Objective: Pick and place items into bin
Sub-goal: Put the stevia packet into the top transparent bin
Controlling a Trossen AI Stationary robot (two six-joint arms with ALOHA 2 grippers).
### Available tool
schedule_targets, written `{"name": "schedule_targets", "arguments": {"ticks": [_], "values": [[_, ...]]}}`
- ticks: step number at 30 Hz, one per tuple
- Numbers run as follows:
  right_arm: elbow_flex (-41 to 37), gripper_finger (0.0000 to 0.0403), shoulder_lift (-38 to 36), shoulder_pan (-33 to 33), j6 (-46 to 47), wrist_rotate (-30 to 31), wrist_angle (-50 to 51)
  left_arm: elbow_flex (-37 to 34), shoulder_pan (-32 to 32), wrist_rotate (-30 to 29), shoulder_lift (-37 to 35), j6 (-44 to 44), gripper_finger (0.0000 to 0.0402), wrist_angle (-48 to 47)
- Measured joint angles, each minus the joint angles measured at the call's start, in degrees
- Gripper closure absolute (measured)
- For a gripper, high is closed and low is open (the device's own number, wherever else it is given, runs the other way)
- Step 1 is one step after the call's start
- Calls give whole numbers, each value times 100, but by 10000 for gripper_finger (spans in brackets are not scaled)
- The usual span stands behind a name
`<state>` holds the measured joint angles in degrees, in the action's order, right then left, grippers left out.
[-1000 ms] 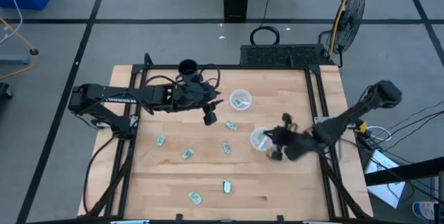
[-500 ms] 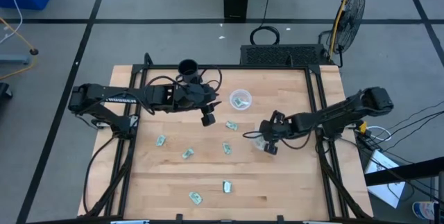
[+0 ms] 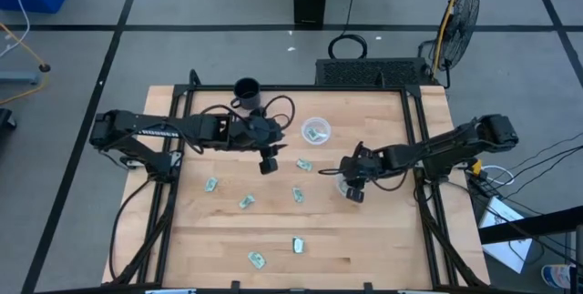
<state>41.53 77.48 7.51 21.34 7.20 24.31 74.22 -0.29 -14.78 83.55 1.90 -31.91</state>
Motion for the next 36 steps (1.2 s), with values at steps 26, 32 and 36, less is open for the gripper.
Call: {"name": "schedule_targets", "arguments": {"ticks": [26,32,36], "values": [[212,307,-1240,44,-1195,1082,-1475,-2722,384,702,2593,1510,261,6188],[209,307,-1240,44,-1517,1078,-1641,-2539,402,660,3151,1673,261,6271],[209,307,-1240,35,-1521,1077,-1635,-2535,395,593,3220,1771,268,6168]]}}
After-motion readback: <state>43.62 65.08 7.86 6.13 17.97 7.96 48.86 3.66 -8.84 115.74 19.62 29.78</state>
